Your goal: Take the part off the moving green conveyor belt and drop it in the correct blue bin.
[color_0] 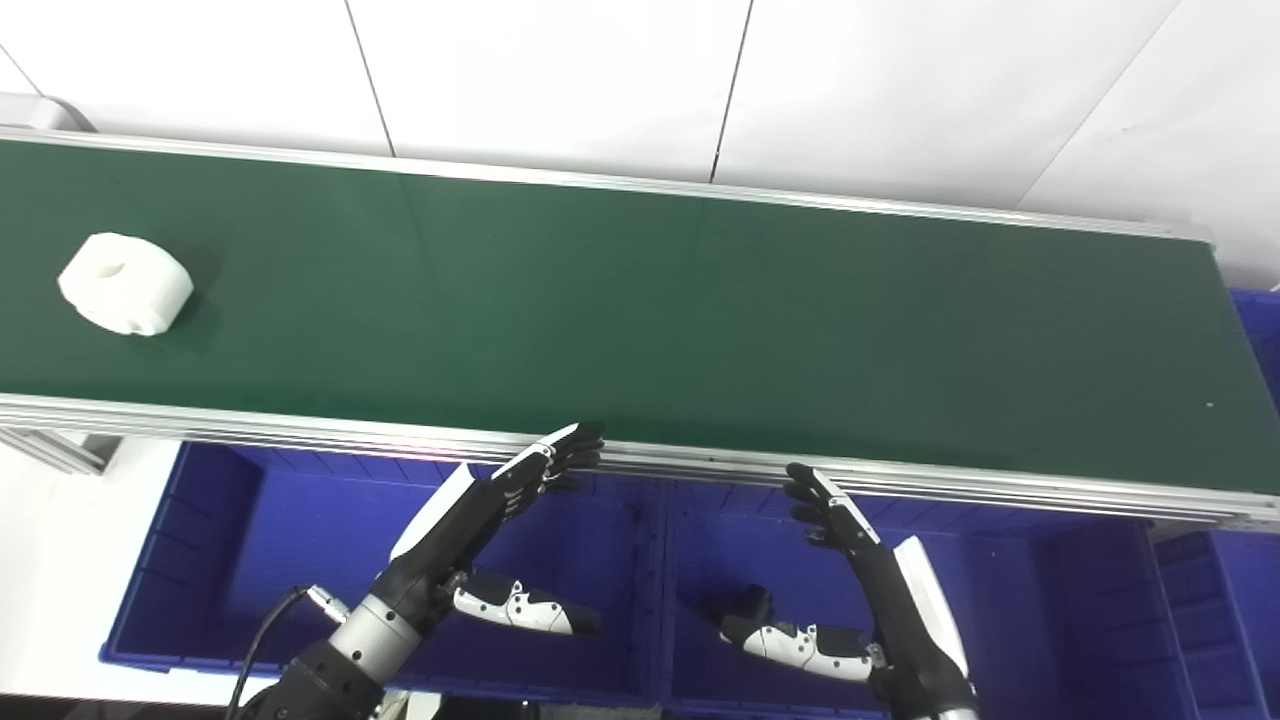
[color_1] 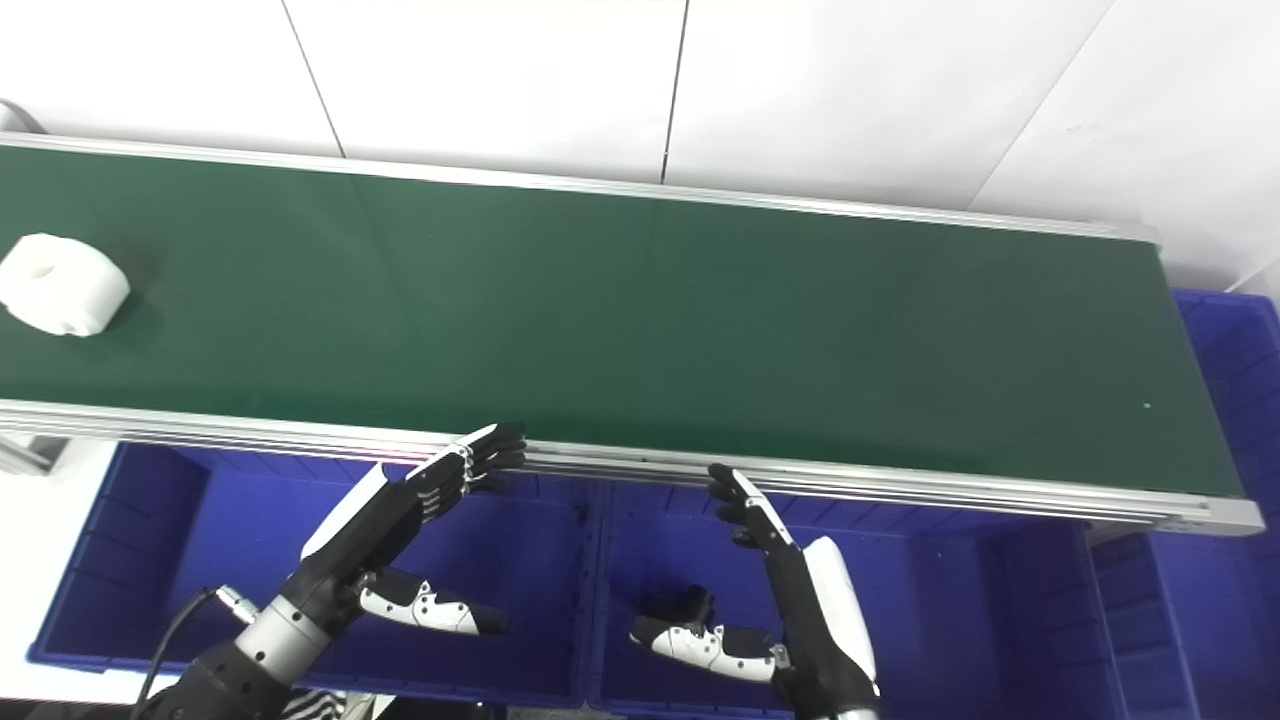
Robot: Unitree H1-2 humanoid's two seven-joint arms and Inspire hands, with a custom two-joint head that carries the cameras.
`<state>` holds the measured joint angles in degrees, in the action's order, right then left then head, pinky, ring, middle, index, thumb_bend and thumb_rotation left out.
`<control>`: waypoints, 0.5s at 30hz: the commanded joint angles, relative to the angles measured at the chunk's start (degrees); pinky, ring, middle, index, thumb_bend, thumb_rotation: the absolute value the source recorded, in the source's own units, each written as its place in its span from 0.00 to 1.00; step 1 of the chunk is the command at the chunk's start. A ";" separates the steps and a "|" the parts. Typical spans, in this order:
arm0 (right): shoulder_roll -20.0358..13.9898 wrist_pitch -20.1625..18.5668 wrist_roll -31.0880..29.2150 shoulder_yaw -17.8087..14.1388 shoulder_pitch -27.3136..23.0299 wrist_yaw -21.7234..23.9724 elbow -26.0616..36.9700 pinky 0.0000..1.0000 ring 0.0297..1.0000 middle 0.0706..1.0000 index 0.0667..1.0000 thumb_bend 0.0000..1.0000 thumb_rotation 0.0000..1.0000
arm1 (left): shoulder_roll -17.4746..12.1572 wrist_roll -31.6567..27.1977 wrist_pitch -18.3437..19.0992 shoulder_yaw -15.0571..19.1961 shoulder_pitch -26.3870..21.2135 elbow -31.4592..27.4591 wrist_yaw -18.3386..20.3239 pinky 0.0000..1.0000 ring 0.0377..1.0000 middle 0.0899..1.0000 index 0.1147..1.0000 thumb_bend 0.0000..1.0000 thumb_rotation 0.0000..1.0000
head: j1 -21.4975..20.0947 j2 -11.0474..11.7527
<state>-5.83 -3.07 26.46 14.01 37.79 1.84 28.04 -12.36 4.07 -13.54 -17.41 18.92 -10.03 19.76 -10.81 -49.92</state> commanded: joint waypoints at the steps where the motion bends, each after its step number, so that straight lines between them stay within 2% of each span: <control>1: 0.12 2.20 0.00 0.08 0.15 -0.67 1.10 0.81 0.85 0.87 0.90 0.85 0.21 | 0.41 0.14 -2.42 -0.01 -0.65 -0.69 -0.82 0.81 0.87 0.91 0.90 0.74 0.15 | 0.06 -0.04; 11: 0.10 2.82 0.41 0.16 -0.05 -1.04 0.50 0.79 0.84 0.86 0.90 0.85 0.20 | 0.38 0.05 -3.06 -0.09 -0.82 -0.11 -0.68 0.81 0.87 0.90 0.90 0.73 0.16 | 0.36 0.51; 13: -0.02 3.04 0.13 0.09 0.09 -1.09 0.27 0.79 0.84 0.86 0.90 0.85 0.20 | 0.45 0.16 -3.15 -0.18 -0.71 0.02 -0.70 0.81 0.87 0.91 0.90 0.73 0.15 | 1.59 1.15; 14: -0.15 3.17 -0.10 -0.01 0.22 -1.10 0.14 0.80 0.85 0.87 0.90 0.85 0.20 | 0.55 0.34 -3.32 -0.30 -0.61 0.17 -0.75 0.80 0.87 0.91 0.90 0.73 0.15 | 4.31 2.26; 15: -0.27 3.30 -0.29 -0.10 0.32 -1.13 0.02 0.80 0.85 0.87 0.90 0.85 0.20 | 0.64 0.53 -3.53 -0.40 -0.53 0.32 -0.82 0.81 0.87 0.91 0.90 0.73 0.15 | 4.84 2.49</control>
<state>-5.87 -3.07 26.53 14.00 37.66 1.78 27.32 -12.28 4.19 -14.77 -17.55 18.73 -8.96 19.75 -6.50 -47.64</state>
